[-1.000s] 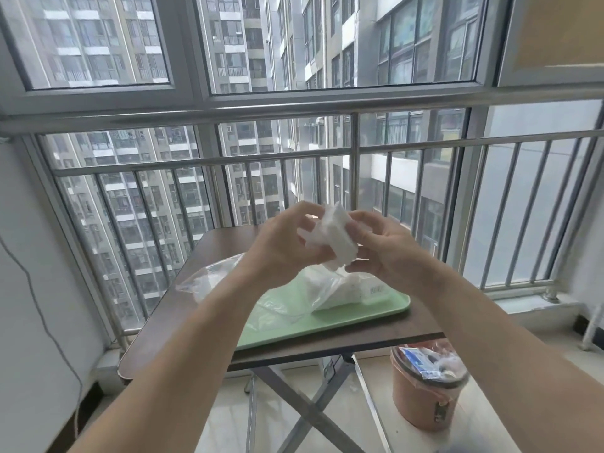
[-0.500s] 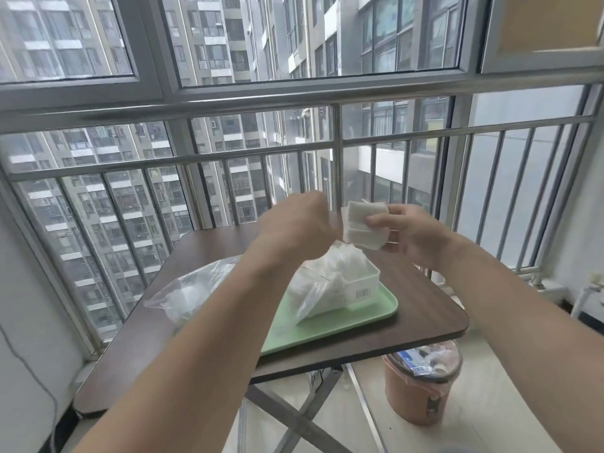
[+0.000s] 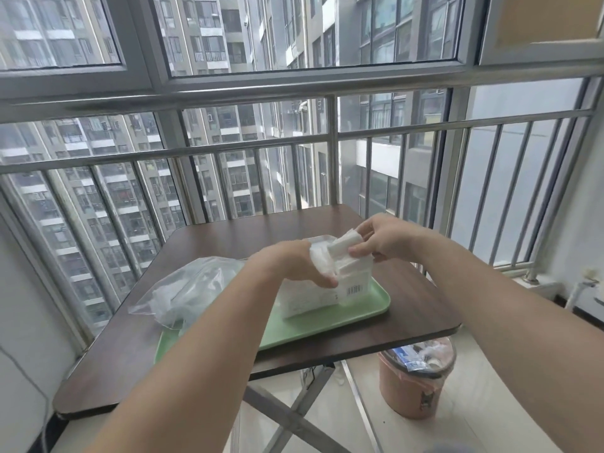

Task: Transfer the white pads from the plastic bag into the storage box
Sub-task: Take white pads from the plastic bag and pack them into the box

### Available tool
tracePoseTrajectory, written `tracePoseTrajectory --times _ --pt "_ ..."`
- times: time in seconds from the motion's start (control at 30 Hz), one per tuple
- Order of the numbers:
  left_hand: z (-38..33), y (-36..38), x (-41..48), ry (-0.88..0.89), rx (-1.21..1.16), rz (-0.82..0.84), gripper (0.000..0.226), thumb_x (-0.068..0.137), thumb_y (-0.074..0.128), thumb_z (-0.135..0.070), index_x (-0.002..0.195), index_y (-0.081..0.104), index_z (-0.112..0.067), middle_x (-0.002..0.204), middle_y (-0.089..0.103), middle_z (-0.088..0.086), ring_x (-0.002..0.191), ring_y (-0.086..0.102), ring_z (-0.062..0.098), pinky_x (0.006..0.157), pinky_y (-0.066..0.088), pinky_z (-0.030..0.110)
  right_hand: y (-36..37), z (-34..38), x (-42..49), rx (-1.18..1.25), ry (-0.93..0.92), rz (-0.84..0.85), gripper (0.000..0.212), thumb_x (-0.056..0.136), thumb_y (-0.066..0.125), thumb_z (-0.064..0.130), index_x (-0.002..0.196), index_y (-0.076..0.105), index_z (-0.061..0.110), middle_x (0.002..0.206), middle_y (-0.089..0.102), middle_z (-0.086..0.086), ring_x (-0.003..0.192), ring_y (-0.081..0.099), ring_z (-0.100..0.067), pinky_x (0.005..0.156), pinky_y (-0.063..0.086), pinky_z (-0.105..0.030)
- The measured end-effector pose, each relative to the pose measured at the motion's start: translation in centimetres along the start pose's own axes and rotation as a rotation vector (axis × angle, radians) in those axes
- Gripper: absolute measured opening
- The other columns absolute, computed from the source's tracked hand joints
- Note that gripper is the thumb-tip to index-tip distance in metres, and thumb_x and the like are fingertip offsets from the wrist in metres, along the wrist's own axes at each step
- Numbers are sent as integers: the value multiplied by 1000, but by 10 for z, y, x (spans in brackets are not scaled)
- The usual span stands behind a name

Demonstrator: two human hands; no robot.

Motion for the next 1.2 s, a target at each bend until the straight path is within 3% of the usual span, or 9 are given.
tracePoseTrajectory --times 0.07,0.2,0.37,0.5,0.6,0.73,0.87,1.03,1.2 --pt "7 4 11 -18 -12 -11 115 28 72 -83 128 57 -28 122 65 -9 112 58 22 104 44 43 2 6 1 -118 4 13 21 82 77 10 103 74 10 102 74 -9 93 71 -20 77 60 -29" --pt "7 2 10 -36 -26 -20 119 22 69 -86 125 58 -26 118 65 -7 108 59 23 100 48 42 9 17 7 -425 23 33 20 77 78 14 96 74 6 97 73 -10 84 68 -20 69 61 -30" --pt "9 -2 7 -63 31 -59 100 53 76 -80 132 54 -23 125 63 -6 111 58 23 99 48 40 23 37 6 -839 52 -3 26 71 81 18 66 58 7 69 59 -4 63 56 -20 49 44 -25" --pt "9 -1 8 -44 55 -70 96 60 75 -77 137 51 -24 132 60 -5 116 56 23 98 48 37 37 45 8 -1043 33 -157 29 71 78 8 68 50 14 71 55 -3 62 56 -20 54 46 -30" --pt "9 -1 10 -40 76 -73 92 59 74 -78 131 55 -24 125 63 -5 109 58 22 95 50 37 47 43 11 -1040 57 -181 23 76 71 5 70 50 13 72 53 -3 68 57 -23 57 45 -31" --pt "9 -1 13 -40 88 -72 92 56 74 -80 129 56 -25 123 64 -5 107 59 23 96 50 38 44 45 10 -907 109 -13 19 78 80 20 80 67 5 68 65 -7 63 66 -21 63 59 -31" --pt "11 -1 14 -37 74 -74 95 55 74 -80 129 56 -24 123 64 -5 107 58 23 96 50 39 35 46 7 -860 101 38 25 85 74 25 100 73 5 69 69 -4 56 64 -15 49 49 -24" --pt "11 -2 15 -36 84 -79 93 54 74 -81 126 55 -25 116 64 -6 103 58 22 95 51 39 47 35 14 -720 78 -5 24 78 73 10 101 74 3 80 75 -11 73 73 -21 67 60 -32" --pt "10 -1 11 -26 69 -103 87 55 74 -80 121 57 -26 112 65 -7 101 59 21 94 51 38 46 30 11 -606 70 3 20 86 58 13 89 72 -2 86 76 -18 61 64 -22 59 54 -31"
Point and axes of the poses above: each hand's wrist, its own x-axis towards the middle knuckle, its own y-axis out of the palm, z = x × y, the point moved 7 cm from there along x, towards the middle knuckle
